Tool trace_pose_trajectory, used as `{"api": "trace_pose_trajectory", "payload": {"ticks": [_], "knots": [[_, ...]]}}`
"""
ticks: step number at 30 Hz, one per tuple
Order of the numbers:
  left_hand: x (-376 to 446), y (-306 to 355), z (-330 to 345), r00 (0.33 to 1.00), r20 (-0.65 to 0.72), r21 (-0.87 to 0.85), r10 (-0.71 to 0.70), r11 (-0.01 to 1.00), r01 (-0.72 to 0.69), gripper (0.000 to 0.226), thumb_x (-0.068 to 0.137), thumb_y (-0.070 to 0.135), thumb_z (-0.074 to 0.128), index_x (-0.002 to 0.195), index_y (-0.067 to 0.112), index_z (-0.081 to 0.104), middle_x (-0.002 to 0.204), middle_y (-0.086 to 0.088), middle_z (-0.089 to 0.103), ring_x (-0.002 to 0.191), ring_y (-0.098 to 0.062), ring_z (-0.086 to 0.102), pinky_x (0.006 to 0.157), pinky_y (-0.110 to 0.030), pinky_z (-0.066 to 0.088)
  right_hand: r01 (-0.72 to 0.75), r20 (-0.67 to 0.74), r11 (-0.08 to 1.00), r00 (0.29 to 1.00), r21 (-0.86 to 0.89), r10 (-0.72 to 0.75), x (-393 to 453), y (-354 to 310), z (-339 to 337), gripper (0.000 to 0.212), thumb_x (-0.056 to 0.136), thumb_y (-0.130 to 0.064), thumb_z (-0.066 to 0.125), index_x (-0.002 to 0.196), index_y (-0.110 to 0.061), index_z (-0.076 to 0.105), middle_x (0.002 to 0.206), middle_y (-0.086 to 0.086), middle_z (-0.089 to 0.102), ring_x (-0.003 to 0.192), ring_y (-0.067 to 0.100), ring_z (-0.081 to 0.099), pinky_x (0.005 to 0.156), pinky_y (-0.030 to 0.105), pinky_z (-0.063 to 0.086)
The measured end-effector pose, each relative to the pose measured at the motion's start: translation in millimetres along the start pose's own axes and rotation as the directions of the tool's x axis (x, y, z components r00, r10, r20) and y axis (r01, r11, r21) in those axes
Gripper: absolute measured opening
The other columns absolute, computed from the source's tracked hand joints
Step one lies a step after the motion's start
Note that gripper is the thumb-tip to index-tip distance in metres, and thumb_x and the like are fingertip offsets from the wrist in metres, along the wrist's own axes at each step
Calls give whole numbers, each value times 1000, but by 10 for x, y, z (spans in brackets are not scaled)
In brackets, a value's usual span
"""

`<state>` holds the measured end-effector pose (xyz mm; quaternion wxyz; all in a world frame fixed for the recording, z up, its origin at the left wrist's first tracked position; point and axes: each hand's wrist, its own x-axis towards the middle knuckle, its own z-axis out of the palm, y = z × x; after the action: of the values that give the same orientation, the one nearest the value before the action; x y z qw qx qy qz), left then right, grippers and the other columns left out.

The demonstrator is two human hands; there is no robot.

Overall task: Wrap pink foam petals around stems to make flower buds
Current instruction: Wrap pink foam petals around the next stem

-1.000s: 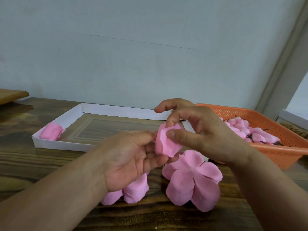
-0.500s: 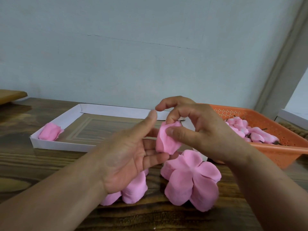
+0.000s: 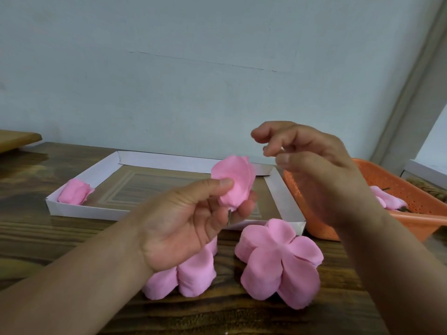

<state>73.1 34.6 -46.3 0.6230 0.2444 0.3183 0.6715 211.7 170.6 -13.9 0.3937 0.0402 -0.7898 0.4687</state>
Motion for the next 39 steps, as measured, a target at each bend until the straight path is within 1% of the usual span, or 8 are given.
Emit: {"api": "trace_pose_trajectory", "payload": {"ticks": [3, 9, 21, 25, 27, 31, 34, 39], "knots": [[-20, 31, -2, 991, 129, -66, -28, 997, 36, 51, 43, -4, 90, 90, -10, 72, 86, -25, 69, 72, -30, 72, 40, -19, 52, 40, 54, 998, 998, -48, -38, -6, 11, -20, 17, 63, -19, 58, 77, -23, 67, 108, -5, 64, 112, 14, 56, 94, 31, 43], [-4, 40, -22, 970, 240, -57, -46, 996, 61, 45, 55, -1, 86, 98, -8, 72, 91, -23, 71, 80, -29, 73, 44, -19, 54, 88, 161, 973, 985, -212, -54, -26, -80, 44, 29, 65, -15, 61, 93, -23, 61, 120, 1, 56, 119, 19, 52, 101, 57, 37], [8, 27, -64, 950, 304, -45, -67, 995, 85, 42, 57, -1, 85, 97, -4, 73, 97, -24, 71, 88, -34, 71, 47, -20, 55, 98, 255, 947, 967, -307, -18, -42, -161, 79, 26, 65, 4, 65, 81, -17, 60, 124, 7, 53, 119, 15, 51, 101, 33, 39], [91, -4, -157, 938, 347, 14, -26, 1000, 22, 27, 75, 14, 75, 101, 8, 75, 105, -9, 73, 100, -24, 69, 72, -15, 57, 102, 292, 946, 956, -308, -8, -55, -185, 95, 21, 66, -10, 65, 82, -22, 60, 126, 3, 53, 123, 16, 48, 101, 37, 40], [122, -18, -171, 934, 356, 36, -32, 999, 21, 25, 81, 20, 71, 104, 14, 75, 108, -3, 72, 104, -19, 68, 91, -15, 44, 100, 301, 946, 954, -310, -2, -58, -195, 93, 18, 66, -13, 63, 81, -23, 60, 126, 3, 53, 124, 16, 48, 101, 36, 39], [149, -22, -195, 919, 390, 71, -61, 997, 36, 24, 88, 20, 62, 109, 16, 73, 113, -1, 71, 108, -15, 66, 100, -22, 26, 71, 307, 950, 951, -303, 26, -62, -198, 87, 24, 65, 0, 66, 78, -20, 61, 125, 3, 54, 124, 16, 47, 101, 40, 39], [124, 1, -176, 893, 439, -34, -105, 990, 133, 25, 86, 10, 65, 109, 3, 71, 110, -14, 70, 104, -27, 67, 74, -22, 59, 77, 287, 947, 958, -311, 16, -60, -192, 93, 25, 65, -1, 66, 78, -20, 61, 123, 3, 55, 123, 17, 49, 100, 44, 39], [70, -47, -112, 988, 151, 223, -9, 975, -25, 48, 33, 31, 95, 75, 17, 78, 84, -4, 69, 74, -17, 67, 47, -16, 52, 101, 253, 931, 967, -351, -9, -45, -172, 106, 35, 66, -7, 72, 99, -13, 63, 124, 4, 55, 124, 16, 48, 104, 40, 38]]}}
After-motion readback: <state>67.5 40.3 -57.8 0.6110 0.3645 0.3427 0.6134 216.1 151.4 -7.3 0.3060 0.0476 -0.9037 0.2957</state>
